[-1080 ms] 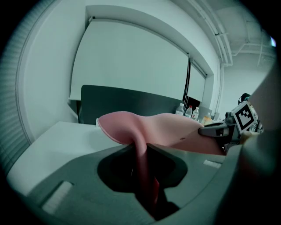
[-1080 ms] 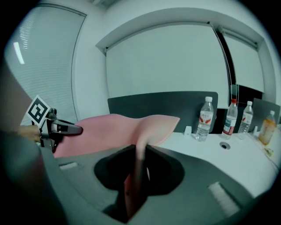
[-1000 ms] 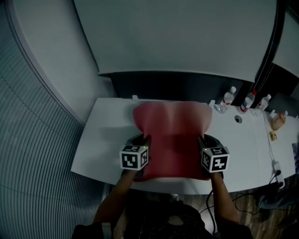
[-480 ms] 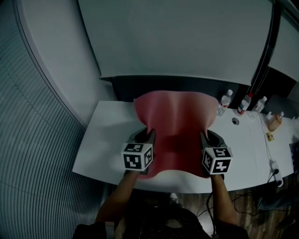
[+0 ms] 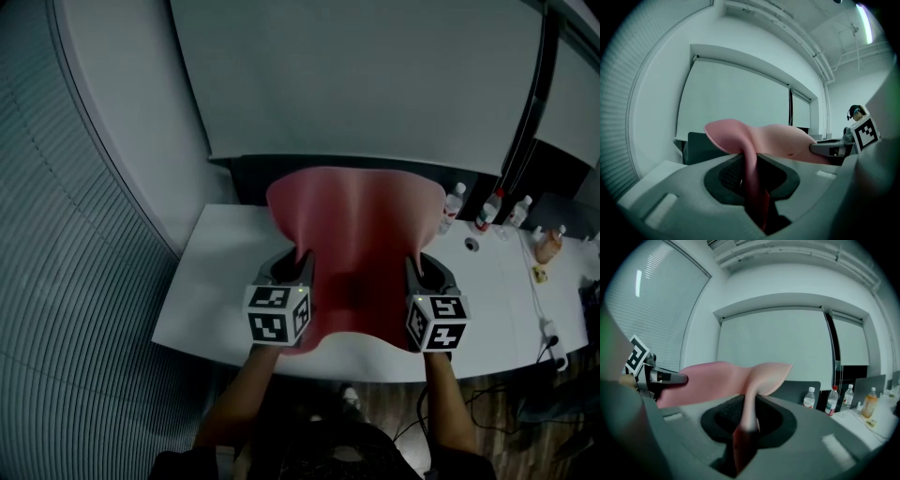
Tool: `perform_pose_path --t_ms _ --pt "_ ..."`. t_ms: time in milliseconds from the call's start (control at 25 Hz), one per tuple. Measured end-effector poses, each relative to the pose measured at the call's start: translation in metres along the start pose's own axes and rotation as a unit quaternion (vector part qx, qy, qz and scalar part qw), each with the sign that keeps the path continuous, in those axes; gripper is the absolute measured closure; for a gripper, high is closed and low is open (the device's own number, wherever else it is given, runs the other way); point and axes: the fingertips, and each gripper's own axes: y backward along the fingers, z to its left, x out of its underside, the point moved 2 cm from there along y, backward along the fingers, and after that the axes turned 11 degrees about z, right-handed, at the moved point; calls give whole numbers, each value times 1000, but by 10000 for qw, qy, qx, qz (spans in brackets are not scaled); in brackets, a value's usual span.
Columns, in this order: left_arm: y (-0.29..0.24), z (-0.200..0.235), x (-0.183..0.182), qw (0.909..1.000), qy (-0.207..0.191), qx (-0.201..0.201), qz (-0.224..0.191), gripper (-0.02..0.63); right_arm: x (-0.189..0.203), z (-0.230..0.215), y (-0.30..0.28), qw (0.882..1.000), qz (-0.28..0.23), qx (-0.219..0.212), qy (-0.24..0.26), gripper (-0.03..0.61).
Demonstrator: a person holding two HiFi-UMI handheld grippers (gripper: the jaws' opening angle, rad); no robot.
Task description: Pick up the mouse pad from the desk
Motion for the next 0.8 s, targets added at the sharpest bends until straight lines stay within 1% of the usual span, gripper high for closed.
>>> perform_pose_path --t_ms 200,560,800 --pt "21 0 -11 9998 -15 -21 -173 534 -11 12 16 9998 -170 91 69 499" --pt "46 -10 -16 9990 -39 17 -443 532 -15 22 43 9984 -429 295 215 500" --pt "51 -15 -20 9987 -58 36 -498 532 -17 20 52 9980 -477 350 203 500"
